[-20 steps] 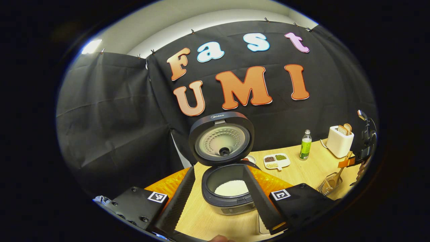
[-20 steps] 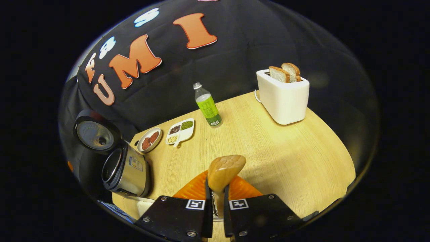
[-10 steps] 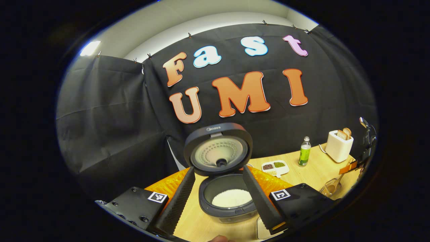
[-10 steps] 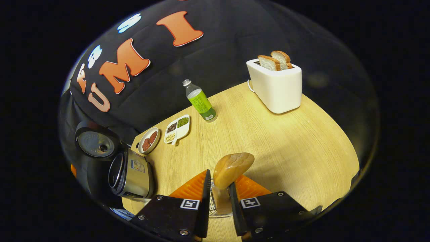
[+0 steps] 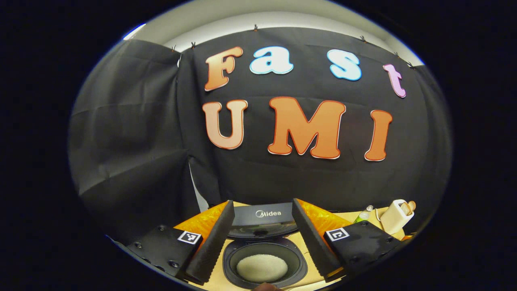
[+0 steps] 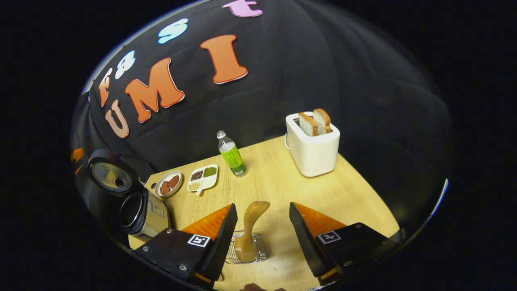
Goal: Close the left gripper, press the button to open the rice cooker; take a wooden spoon from the chopstick holder with the right hand, scoop a spoonful of rice and pour it into the rice cooker, then put the wooden spoon back into the chopstick holder.
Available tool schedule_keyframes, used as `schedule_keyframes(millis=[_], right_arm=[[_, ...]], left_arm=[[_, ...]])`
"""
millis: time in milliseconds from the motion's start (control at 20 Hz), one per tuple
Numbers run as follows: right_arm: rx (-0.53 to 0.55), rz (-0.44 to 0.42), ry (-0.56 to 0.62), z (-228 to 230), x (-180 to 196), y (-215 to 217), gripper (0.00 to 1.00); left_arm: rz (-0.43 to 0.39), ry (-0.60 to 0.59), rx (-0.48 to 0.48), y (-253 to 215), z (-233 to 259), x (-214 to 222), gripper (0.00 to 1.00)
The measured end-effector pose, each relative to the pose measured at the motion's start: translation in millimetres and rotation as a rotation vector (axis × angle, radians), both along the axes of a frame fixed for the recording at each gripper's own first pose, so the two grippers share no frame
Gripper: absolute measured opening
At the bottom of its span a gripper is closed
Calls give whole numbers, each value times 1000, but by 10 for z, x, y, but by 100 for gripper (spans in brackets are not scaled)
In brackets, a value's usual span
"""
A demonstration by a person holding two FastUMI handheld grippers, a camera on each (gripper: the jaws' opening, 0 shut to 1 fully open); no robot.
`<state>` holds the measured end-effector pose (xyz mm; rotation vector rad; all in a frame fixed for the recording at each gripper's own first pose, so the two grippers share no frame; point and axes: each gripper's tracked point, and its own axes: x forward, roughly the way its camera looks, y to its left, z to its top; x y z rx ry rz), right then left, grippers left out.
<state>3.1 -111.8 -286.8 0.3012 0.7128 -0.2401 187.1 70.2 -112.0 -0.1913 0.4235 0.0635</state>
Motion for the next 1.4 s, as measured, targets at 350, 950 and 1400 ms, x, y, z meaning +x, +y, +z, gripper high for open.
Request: schedule_keyframes(millis=[350,950,1400], right_arm=[[-75,22,-96,481,-43,14,84],[-89,164,-103,501,115,471,84],[-99,254,-113,477,176,768,84]], left_arm=[[-64,233,-36,-95,-499,669,89],[-212,718,-145,-449,-1177,-456,93],[-256,1009,-66,-698,-1940,-1193,93]])
